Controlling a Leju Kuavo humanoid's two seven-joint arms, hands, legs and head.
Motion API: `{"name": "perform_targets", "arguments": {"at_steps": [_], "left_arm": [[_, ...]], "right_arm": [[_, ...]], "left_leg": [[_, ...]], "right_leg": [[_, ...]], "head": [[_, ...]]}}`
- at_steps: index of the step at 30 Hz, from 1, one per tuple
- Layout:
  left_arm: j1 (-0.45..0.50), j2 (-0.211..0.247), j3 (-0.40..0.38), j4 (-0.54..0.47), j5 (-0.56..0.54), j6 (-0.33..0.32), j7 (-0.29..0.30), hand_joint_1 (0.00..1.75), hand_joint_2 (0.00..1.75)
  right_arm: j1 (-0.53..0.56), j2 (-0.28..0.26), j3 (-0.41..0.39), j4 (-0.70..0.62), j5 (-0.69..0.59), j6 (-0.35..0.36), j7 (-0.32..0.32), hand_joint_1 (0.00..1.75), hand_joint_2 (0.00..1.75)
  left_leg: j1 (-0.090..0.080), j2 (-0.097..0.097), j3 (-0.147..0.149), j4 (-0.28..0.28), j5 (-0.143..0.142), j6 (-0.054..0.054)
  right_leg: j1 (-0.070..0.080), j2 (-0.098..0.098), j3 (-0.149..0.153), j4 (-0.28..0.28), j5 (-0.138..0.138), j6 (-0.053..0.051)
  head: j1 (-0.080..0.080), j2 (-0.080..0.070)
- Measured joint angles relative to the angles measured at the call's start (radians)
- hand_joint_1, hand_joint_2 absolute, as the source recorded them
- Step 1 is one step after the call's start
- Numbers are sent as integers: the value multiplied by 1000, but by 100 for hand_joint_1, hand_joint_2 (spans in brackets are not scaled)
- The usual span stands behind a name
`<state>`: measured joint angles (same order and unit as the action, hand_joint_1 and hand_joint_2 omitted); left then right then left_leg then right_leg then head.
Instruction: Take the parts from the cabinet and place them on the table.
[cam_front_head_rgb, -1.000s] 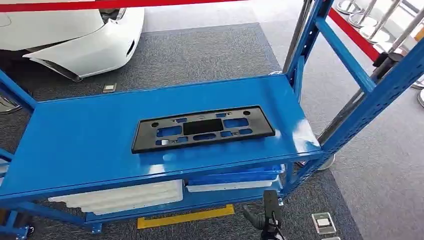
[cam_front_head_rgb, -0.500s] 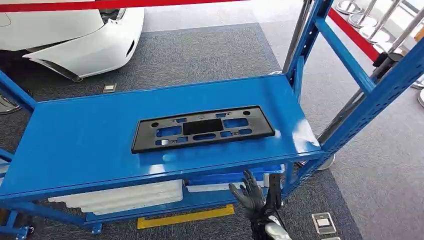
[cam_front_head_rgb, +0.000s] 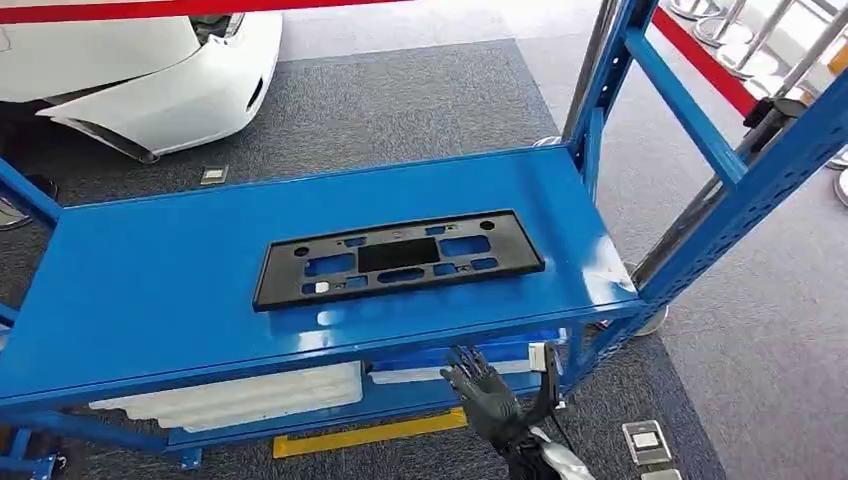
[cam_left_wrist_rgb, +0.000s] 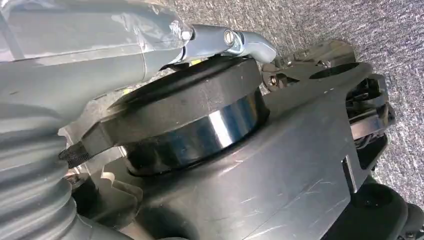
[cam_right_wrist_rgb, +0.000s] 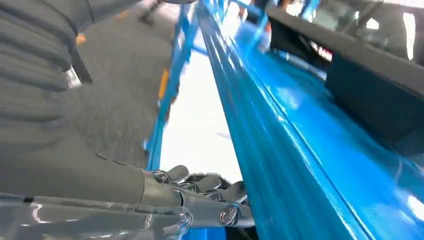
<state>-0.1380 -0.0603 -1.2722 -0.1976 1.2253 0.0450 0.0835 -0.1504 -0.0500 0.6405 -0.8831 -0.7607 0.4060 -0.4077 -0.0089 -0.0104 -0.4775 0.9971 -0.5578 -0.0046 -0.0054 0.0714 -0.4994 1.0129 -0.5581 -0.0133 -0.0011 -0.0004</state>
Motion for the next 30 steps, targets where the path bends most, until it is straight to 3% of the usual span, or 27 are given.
{"name": "perform_targets", "arguments": {"at_steps": [5, 12, 15, 17, 19, 21, 25, 30], "left_arm": [[0, 0, -5, 4, 4, 0, -4, 0, 175], [0, 0, -6, 5, 17, 0, -9, 0, 175], [1, -2, -6, 6, 40, 14, -15, 0, 175], [1, -5, -6, 6, 51, 24, -20, 0, 175], [2, -8, -6, 6, 52, 28, -21, 0, 175], [2, -8, -6, 6, 51, 28, -17, 0, 175], [1, -8, -6, 6, 43, 26, -13, 0, 175], [1, -9, -6, 6, 39, 25, -13, 0, 175]], "right_arm": [[-1, 0, 7, 5, -6, 41, 25, 0, 175], [-14, 2, 35, 5, -26, 13, 46, 0, 175], [-30, 15, 45, 5, -22, -168, 5, 0, 175], [-42, 19, 45, 5, 12, -360, -16, 0, 175], [-45, 11, 44, 9, 13, -553, 22, 0, 175], [-43, -1, 40, 40, 5, -662, 65, 0, 175], [-22, -20, 29, 141, -47, -711, 111, 0, 175], [17, -25, 23, 246, -71, -713, 118, 0, 175]], "left_leg": [[0, 0, -1, -1, 0, 1], [0, 0, -2, -2, 4, 5], [1, 0, 0, -2, 5, 6], [1, -1, 1, -2, 7, 5], [2, -1, 2, -2, 8, 4], [1, -1, 1, -2, 8, 4], [1, -1, 2, -2, 7, 4], [1, 0, 1, -6, 2, 2]], "right_leg": [[-1, 2, -3, 2, -1, 0], [-1, 2, -4, 4, -1, 1], [-1, 0, -4, 4, -2, 1], [-1, -4, -3, 4, -3, 1], [-1, -8, -2, 4, -4, 0], [0, -8, -2, 4, -4, -1], [0, -9, -1, 4, -5, -1], [1, -13, -2, 4, -5, -1]], "head": [[-1, 0], [-5, 0], [-9, 0], [-13, 0], [-15, 0], [-16, 0], [-18, 0], [-17, 0]]}}
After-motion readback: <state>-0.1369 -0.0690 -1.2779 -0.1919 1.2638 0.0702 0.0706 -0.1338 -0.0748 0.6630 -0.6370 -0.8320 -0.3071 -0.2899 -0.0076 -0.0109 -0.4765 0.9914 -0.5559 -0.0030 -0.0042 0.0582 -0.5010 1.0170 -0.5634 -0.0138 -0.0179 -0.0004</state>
